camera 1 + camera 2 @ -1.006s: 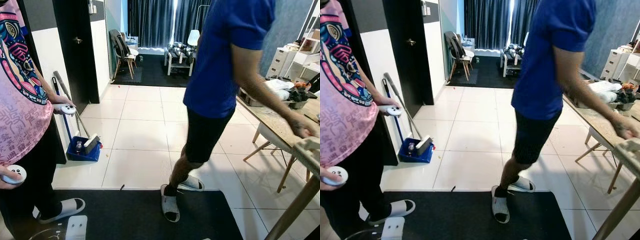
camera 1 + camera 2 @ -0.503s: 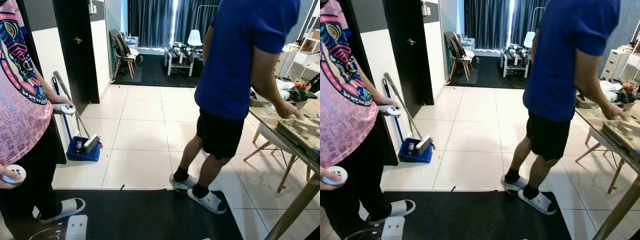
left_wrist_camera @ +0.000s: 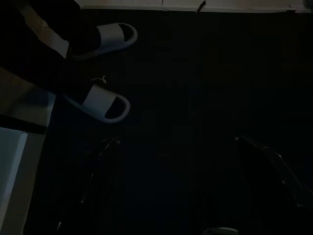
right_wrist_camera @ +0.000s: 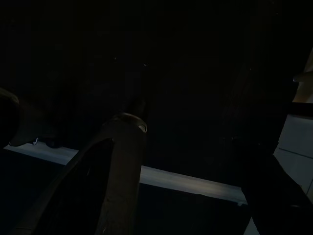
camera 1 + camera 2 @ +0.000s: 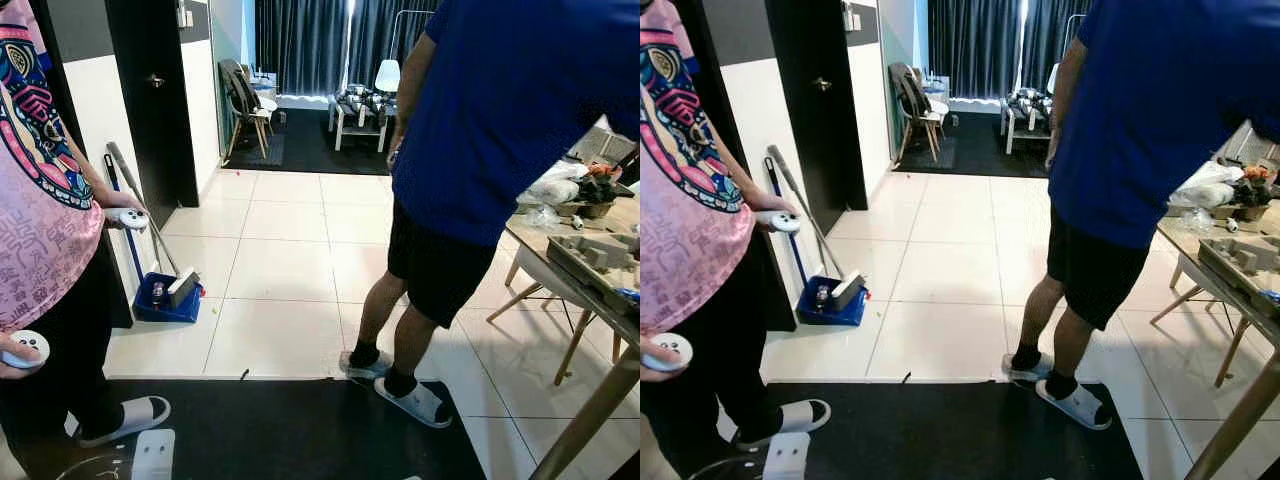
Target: Picking trash to rubbish bin
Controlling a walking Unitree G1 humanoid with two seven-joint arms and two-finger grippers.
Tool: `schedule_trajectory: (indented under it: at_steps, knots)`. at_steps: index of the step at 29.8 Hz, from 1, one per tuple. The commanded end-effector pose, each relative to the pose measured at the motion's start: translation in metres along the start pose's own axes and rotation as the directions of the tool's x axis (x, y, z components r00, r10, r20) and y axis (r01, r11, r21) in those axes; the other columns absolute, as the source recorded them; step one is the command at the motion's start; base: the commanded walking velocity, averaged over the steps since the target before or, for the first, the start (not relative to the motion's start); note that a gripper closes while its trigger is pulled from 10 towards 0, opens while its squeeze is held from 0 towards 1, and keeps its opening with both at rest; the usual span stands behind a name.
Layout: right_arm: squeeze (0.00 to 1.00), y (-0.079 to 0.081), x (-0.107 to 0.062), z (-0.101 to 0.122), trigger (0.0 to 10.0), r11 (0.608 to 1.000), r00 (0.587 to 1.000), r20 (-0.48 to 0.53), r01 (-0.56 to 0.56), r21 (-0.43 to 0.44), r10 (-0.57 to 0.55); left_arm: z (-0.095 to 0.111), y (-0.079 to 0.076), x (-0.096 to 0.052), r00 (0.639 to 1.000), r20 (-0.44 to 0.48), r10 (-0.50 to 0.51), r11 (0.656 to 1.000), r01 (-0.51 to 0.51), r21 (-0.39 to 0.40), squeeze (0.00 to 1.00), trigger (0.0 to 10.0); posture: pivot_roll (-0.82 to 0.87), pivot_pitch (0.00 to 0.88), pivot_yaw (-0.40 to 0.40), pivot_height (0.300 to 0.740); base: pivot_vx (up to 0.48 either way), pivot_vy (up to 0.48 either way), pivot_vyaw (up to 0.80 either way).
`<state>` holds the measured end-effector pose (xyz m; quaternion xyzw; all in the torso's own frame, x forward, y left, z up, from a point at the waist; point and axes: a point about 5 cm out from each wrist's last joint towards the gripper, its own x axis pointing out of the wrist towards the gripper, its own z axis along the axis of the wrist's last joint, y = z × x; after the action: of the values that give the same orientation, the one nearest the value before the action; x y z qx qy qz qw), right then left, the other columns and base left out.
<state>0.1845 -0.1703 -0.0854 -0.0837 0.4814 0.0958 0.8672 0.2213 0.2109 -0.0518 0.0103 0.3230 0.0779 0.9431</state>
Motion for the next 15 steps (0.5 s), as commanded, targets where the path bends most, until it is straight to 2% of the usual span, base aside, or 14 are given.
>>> schedule_trajectory:
  at_steps: [1,15]
  knots:
    - [0.0,-0.0009,0.0002,0.0013,10.0,1.0,1.0,0.001,0.005,0.003,-0.005,-0.0009,0.0039,0.0,1.0,-0.011,0.005,1.0,-0.005,0.02,0.0,10.0,0.07,0.0,-0.022,0.74,0.0,0.0,0.0]
    - [0.0,-0.0003,0.0002,0.001,10.0,1.0,1.0,0.002,0.005,0.004,-0.005,-0.0008,0.0044,0.0,1.0,-0.011,0.002,1.0,-0.002,0.025,0.0,10.0,0.07,0.0,-0.02,0.74,0.0,0.0,0.0]
